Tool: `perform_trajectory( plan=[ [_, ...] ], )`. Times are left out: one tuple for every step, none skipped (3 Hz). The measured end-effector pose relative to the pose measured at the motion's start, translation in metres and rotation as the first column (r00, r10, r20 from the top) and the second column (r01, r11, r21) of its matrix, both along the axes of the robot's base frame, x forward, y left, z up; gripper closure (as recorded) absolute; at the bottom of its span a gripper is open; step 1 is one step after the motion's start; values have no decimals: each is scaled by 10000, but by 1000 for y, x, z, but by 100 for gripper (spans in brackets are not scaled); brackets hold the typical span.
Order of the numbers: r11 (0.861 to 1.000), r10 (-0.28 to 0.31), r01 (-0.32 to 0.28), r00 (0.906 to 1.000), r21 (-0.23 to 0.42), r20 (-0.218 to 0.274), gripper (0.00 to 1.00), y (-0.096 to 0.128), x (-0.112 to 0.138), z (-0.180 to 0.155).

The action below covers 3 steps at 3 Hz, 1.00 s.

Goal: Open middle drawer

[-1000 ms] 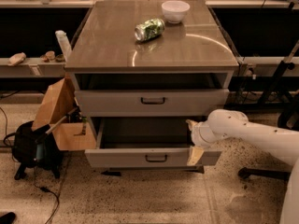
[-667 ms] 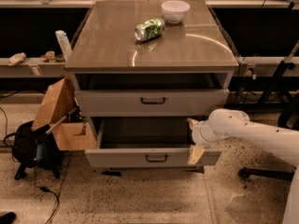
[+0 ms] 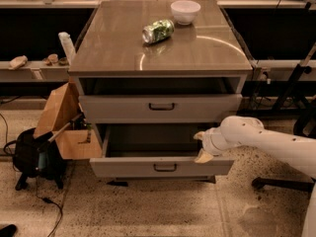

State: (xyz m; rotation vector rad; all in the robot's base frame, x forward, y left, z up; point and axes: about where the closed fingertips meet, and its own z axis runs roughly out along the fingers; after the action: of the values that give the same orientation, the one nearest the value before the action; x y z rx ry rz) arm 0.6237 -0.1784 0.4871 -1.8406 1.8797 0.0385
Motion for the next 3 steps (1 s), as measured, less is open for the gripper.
perform_trajectory(
  plan=[
    [10000, 55, -56, 9997, 36, 233, 63, -1, 1, -2],
    [9999, 130, -127, 9989, -75, 442, 94, -1, 12, -5],
    [9997, 130, -116, 9982, -235, 579, 100, -2, 26, -8]
  ],
)
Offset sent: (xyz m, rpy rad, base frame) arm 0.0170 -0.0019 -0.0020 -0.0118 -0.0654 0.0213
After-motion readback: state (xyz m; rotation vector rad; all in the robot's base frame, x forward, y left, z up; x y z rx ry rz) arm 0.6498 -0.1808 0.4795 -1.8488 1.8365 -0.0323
